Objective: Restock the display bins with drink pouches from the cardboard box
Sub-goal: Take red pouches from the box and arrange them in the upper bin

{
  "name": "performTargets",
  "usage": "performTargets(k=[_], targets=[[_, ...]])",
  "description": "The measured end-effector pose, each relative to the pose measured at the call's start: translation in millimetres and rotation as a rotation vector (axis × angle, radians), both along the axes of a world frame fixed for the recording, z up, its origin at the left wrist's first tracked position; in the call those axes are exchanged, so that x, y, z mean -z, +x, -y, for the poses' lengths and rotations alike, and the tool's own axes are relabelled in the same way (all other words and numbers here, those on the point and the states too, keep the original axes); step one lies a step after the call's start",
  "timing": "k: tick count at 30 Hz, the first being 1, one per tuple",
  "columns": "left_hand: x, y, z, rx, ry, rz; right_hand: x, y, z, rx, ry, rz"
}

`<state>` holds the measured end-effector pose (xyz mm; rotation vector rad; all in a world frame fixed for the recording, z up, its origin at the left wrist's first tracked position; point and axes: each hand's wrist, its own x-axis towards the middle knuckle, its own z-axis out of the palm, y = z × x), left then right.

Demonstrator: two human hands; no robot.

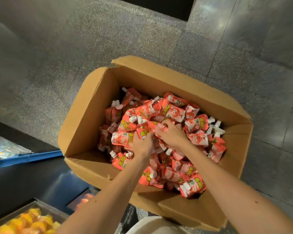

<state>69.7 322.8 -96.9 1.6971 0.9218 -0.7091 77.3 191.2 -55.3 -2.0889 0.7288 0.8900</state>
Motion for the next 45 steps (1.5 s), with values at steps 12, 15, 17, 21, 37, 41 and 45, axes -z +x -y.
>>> performTargets(k=[12, 15, 17, 21, 37, 41, 45], targets=[[-108.3, -3.0, -4.0, 0.11, -0.346, 0.232, -45.3, -27.1, -2.2, 0.33, 0.424, 0.251], [-130.1, -0.3, -8.1, 0.149, -0.398, 0.31, -67.4, -28.3, -4.2, 0.355, 0.478, 0.321], [-148.3, -0.1, -11.7, 0.142, -0.42, 0.377, -89.6, -25.0, -8.0, 0.333, 0.467, 0.396], [-190.7, -2.9, -23.8, 0.121, -0.461, 0.533, -146.6, -25.7, -21.7, 0.303, 0.434, 0.537], [-464.7, -178.4, -274.9, -0.084, -0.362, 1.26, -433.1, -166.1, -283.2, -0.139, 0.738, 0.963], [-539.6, -259.2, -361.0, -0.236, -0.046, 1.444, -495.2, -217.6, -377.6, -0.329, 0.964, 0.996], [-600.0, -341.6, -434.9, -0.323, 0.143, 1.606, -552.1, -271.4, -472.5, -0.534, 1.099, 1.069]])
